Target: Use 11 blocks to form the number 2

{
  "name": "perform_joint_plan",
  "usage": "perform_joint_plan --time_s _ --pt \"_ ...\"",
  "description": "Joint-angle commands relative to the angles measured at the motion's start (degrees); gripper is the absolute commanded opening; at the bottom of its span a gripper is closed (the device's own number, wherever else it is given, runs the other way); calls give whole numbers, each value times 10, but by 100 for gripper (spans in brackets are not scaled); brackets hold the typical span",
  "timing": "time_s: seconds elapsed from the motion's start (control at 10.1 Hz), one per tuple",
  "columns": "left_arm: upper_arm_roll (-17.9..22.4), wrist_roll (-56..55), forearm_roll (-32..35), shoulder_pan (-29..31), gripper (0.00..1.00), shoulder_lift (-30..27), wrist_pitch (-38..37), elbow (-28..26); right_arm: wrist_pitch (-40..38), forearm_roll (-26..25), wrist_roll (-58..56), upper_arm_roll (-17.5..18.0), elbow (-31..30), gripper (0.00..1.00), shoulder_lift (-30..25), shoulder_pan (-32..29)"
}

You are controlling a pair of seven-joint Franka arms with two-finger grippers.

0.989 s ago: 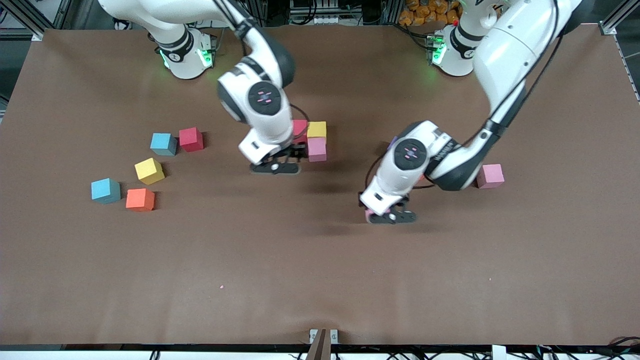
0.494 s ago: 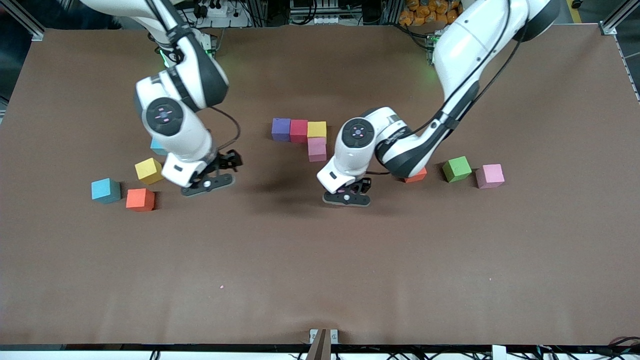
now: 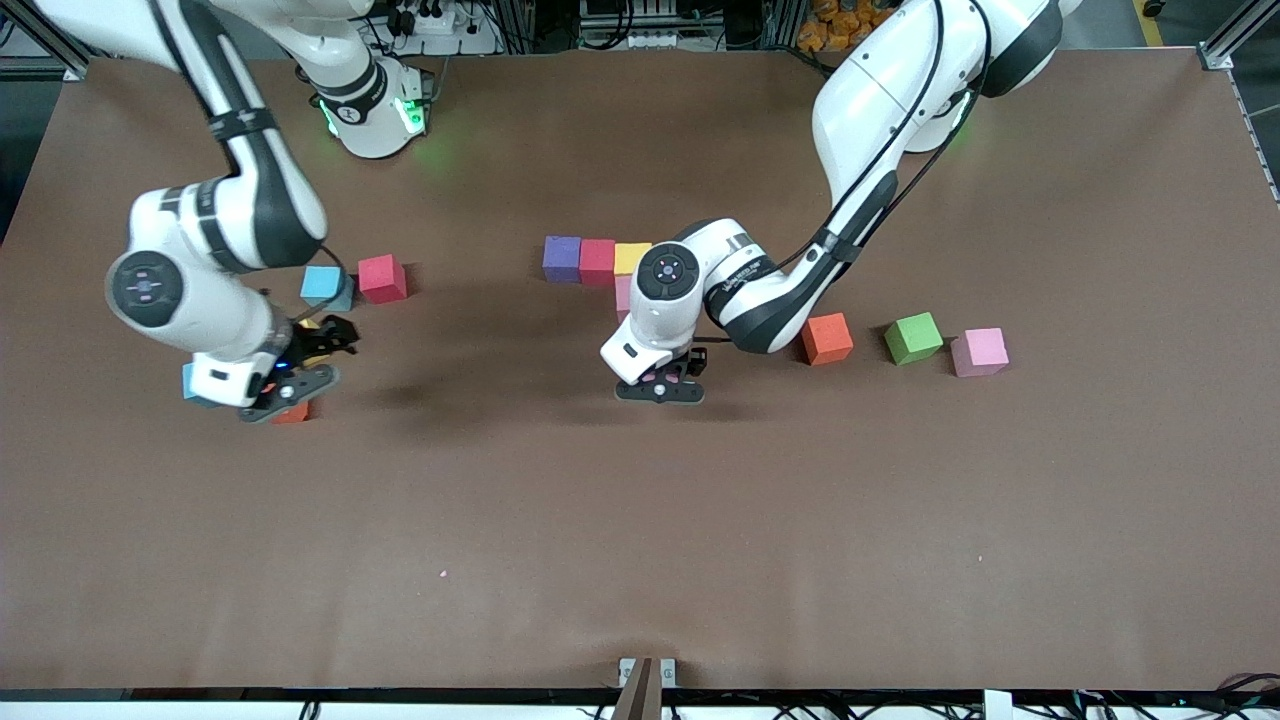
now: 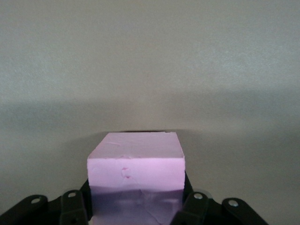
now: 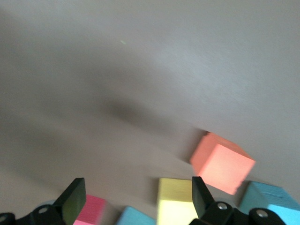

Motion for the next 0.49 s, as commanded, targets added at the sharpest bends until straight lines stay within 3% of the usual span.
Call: perform_joint_plan --time_s 0.0,0.2,0.4 --pt "8 -3 -34 -18 68 2 -15 13 34 2 -103 4 -39 100 -1 -45" --pt "8 -2 -43 -25 68 2 -28 8 39 10 -106 6 -51 100 1 -89" --pt "8 -3 -47 -29 68 3 -37 7 108 10 -41 4 -49 100 28 -107"
